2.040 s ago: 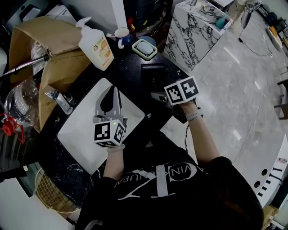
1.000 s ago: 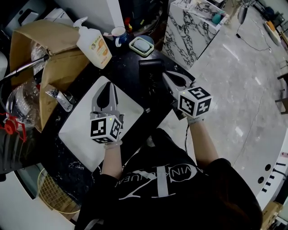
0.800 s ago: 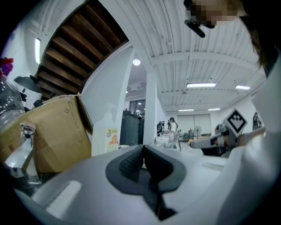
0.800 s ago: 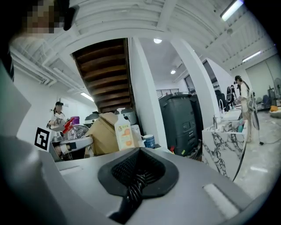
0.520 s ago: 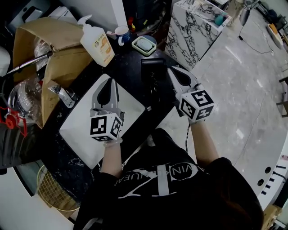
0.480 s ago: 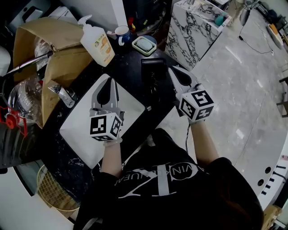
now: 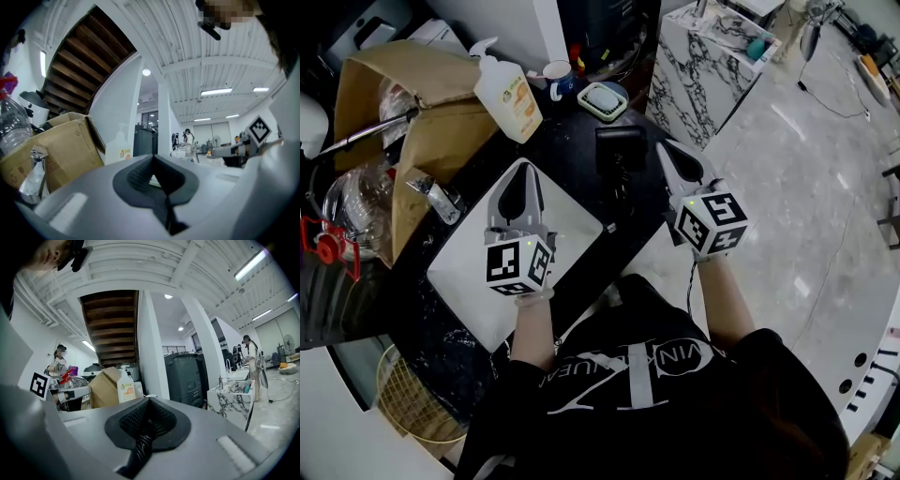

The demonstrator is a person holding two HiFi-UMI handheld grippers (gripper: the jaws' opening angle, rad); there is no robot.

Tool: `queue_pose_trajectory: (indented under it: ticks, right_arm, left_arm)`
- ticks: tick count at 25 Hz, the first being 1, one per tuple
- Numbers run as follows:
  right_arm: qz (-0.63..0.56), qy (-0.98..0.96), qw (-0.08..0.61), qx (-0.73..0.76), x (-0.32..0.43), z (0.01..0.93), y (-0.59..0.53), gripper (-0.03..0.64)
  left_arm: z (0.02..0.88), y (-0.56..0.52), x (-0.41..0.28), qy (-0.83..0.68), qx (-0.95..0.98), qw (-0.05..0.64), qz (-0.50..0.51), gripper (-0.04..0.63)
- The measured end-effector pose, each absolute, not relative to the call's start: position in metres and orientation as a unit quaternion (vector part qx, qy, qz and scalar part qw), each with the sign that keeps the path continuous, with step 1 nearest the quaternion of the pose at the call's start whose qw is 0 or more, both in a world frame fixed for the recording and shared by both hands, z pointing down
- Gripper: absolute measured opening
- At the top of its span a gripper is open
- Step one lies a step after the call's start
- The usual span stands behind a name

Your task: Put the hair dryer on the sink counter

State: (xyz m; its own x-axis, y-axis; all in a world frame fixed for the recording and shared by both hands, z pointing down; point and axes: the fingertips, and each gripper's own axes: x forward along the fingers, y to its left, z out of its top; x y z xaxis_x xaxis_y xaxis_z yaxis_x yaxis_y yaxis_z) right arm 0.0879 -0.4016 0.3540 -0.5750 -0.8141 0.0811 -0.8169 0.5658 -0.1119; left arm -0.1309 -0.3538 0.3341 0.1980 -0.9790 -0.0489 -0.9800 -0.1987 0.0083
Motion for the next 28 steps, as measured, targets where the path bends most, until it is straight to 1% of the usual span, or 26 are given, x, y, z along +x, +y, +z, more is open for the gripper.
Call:
queue_pose_trajectory:
  ticks: [9,28]
  right_arm:
    - [0.069,-0.883,-0.005,0.464,0.092,0.347,-0.400,0.002]
    - [0.069,-0.884,-0.019,0.463,0.105,0.342,-0.398,0.002]
  left_arm:
    - [0.326,-0.349,-0.138,0.647,-0.762,0.020,0.028,0.000]
    - [0.325,-0.346,-0.124,0.648,-0.761,0.019,0.027,0.000]
